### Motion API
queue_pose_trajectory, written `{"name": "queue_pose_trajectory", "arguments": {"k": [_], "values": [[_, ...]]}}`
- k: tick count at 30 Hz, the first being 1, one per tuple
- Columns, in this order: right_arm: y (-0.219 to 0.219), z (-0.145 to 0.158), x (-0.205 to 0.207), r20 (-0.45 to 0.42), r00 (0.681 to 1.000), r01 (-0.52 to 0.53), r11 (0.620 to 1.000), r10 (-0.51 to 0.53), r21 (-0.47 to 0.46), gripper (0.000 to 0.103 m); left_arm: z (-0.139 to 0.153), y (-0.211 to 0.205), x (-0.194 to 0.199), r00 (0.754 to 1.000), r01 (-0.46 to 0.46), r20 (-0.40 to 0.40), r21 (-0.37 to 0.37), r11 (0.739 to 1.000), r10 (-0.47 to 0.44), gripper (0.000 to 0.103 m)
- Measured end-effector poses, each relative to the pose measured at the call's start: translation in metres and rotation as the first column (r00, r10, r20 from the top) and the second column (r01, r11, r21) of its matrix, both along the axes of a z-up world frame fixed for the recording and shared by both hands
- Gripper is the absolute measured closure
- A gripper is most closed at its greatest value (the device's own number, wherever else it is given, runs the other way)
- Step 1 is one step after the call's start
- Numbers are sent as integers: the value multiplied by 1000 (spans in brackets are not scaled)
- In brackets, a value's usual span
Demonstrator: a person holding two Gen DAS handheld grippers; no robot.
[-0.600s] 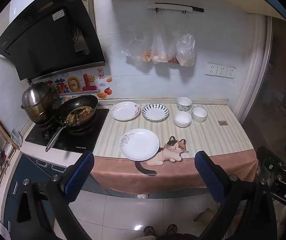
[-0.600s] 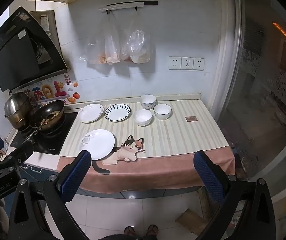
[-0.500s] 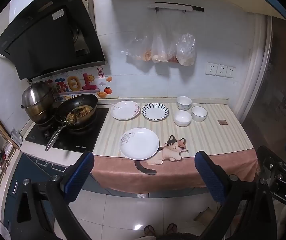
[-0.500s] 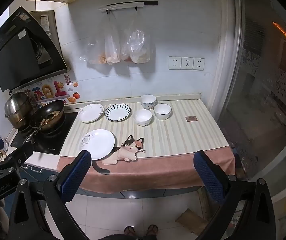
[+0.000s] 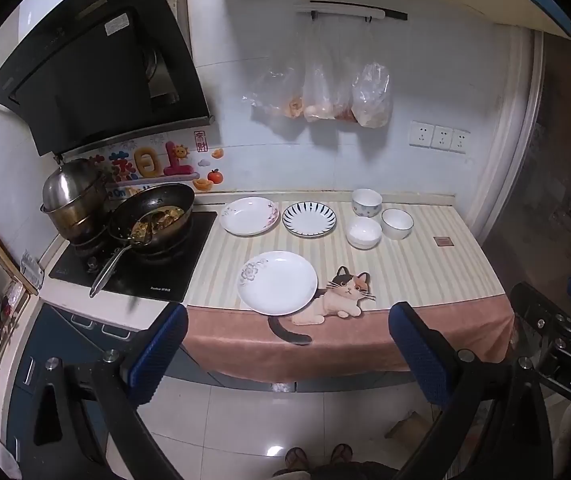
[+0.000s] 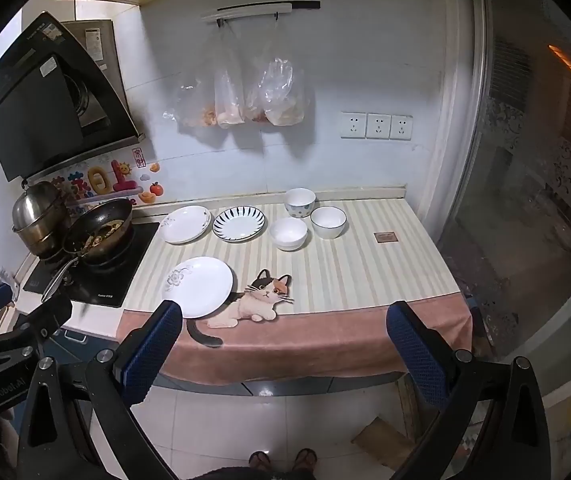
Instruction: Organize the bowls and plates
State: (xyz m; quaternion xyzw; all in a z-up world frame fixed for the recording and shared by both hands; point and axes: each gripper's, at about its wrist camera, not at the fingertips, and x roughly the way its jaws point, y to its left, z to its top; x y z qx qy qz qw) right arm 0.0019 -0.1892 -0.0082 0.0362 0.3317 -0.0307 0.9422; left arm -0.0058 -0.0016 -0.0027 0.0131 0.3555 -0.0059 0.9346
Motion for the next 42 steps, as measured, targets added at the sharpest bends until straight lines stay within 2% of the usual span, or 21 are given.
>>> {"name": "queue_pose_trajectory", "arguments": {"k": [42], "values": [[9,6,15,4,1000,-6,1000,6,-9,0,-7,25,5,1000,-22,11,-15,1000,23,0]]}}
